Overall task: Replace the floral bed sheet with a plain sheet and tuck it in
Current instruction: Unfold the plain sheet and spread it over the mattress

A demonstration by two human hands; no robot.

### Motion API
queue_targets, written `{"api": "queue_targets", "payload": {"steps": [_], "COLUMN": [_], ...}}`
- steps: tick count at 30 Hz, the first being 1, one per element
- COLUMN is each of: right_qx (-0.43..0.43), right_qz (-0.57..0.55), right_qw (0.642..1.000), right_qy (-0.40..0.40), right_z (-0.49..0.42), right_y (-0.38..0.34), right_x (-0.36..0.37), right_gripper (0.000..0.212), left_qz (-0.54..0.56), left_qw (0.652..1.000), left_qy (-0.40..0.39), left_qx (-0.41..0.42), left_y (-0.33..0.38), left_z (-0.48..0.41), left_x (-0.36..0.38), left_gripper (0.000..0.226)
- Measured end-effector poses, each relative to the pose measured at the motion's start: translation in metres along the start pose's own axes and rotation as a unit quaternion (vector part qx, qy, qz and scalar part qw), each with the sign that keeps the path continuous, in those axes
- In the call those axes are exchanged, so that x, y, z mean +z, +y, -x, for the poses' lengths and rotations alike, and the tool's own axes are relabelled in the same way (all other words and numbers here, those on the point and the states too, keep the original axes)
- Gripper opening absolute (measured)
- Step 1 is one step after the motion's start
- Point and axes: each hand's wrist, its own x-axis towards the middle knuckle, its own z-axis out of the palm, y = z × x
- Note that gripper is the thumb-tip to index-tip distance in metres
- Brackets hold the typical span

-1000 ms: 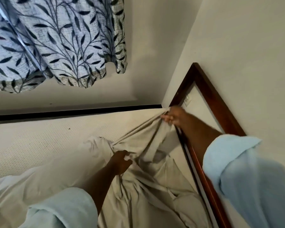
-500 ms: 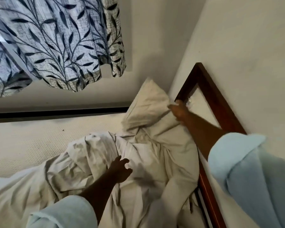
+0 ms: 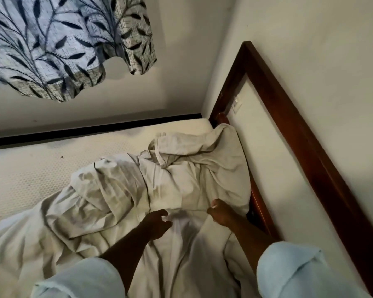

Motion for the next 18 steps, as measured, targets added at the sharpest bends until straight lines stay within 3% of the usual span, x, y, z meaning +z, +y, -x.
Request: {"api": "queue_targets", "payload": {"steps": [3,9,13,18], "right_qx": [0.038,0.109,0.146,0.155], "right_qz": [-0.044,-0.123,-0.237,-0.194], "right_qw": [0.998,0.98,0.947,0.955], "right_qy": [0.006,0.109,0.158,0.165], "right_z": [0.005,0.049,0.051,0.049], "right_y": [0.045,0.087,0.122,0.168], "right_x": [0.034,0.065,0.071,0.061], "right_gripper": [0.071,0.108,0.128,0.075], "left_qz": [0.001,0.012,-0.002,0.021], "left_qw": [1.0,0.998,0.996,0.99], "left_qy": [-0.021,-0.064,-0.089,-0.131], "left_qx": [-0.002,-0.021,-0.016,-0.038], "left_y": [-0.006,-0.007,-0.006,0.014], "left_z": [-0.001,0.005,0.003,-0.003], "left_x": [0.025,0.076,0.117,0.163], "left_gripper": [0.044,0.02,0.029,0.045]}}
